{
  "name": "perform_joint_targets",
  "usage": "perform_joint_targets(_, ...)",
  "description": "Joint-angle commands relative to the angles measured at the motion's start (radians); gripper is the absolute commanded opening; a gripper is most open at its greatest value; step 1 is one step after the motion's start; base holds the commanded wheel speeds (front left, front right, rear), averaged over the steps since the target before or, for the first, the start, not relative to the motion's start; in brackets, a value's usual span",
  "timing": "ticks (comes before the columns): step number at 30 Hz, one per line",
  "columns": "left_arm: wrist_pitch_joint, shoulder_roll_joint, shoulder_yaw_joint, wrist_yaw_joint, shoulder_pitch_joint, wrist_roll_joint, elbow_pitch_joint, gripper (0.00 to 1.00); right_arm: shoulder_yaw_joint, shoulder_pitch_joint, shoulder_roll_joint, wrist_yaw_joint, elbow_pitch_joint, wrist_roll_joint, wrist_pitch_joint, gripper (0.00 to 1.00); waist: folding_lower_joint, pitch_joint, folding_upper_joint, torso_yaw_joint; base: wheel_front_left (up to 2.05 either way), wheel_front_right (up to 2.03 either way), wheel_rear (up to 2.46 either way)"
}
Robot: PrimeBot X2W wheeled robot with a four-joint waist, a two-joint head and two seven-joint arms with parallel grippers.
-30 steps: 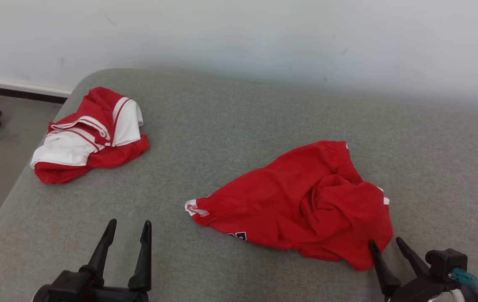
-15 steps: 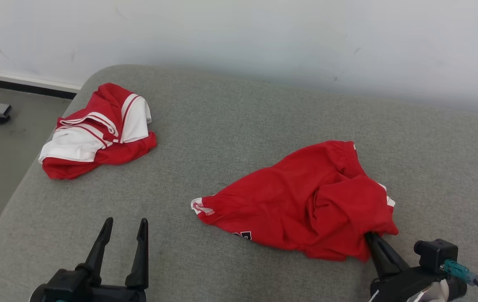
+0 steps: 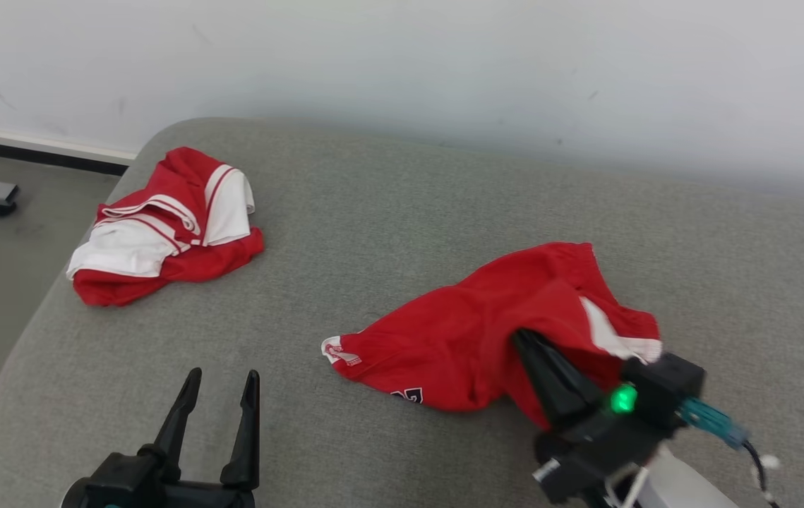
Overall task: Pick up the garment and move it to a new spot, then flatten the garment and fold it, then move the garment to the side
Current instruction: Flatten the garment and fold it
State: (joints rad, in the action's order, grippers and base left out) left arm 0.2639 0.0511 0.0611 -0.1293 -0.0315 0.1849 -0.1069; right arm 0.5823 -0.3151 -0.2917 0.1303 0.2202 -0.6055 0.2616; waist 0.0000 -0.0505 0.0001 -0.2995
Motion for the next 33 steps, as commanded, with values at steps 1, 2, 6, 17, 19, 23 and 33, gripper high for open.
perform_joint_targets(1,0.001,-0.001,0.001,0.002,-0.003,0.004,-0.003,1.00,0.006,-0.016,0.008,0.001,0.002,0.006,0.005,0.00,0.0000,-0.001,-0.0001,-0.010,0.00,0.00,0.00)
perform_joint_targets(2,0.001,-0.001,0.003,0.002,-0.007,0.005,-0.004,1.00,0.023,-0.042,0.023,0.001,0.009,0.007,0.005,0.00,0.0000,-0.002,-0.0001,-0.020,0.00,0.00,0.00)
perform_joint_targets(6,0.001,-0.001,0.013,0.001,-0.018,0.009,-0.009,1.00,0.095,-0.154,0.102,0.001,0.079,0.012,0.005,0.00,0.0000,-0.008,-0.0001,-0.055,0.00,0.00,0.00)
perform_joint_targets(17,0.001,-0.001,0.035,0.001,-0.024,0.026,-0.028,1.00,0.225,-0.316,0.242,0.001,0.484,-0.077,-0.031,1.00,0.0000,-0.013,-0.0001,-0.137,0.00,0.00,0.00)
perform_joint_targets(19,0.001,-0.001,0.031,0.002,-0.020,0.028,-0.027,1.00,0.251,-0.307,0.241,0.001,0.514,-0.121,-0.031,1.00,0.0000,-0.011,-0.0001,-0.137,0.00,0.00,0.00)
perform_joint_targets(23,0.001,-0.001,0.018,0.005,-0.003,0.028,-0.028,1.00,0.315,-0.292,0.241,0.001,0.523,-0.200,-0.026,1.00,0.0000,-0.006,-0.0001,-0.116,0.00,0.00,0.00)
perform_joint_targets(33,0.001,-0.001,0.010,0.004,-0.007,0.010,-0.026,1.00,0.416,-0.220,0.204,0.001,0.476,-0.293,-0.003,1.00,0.0000,0.020,-0.0001,-0.055,0.00,0.00,0.00)
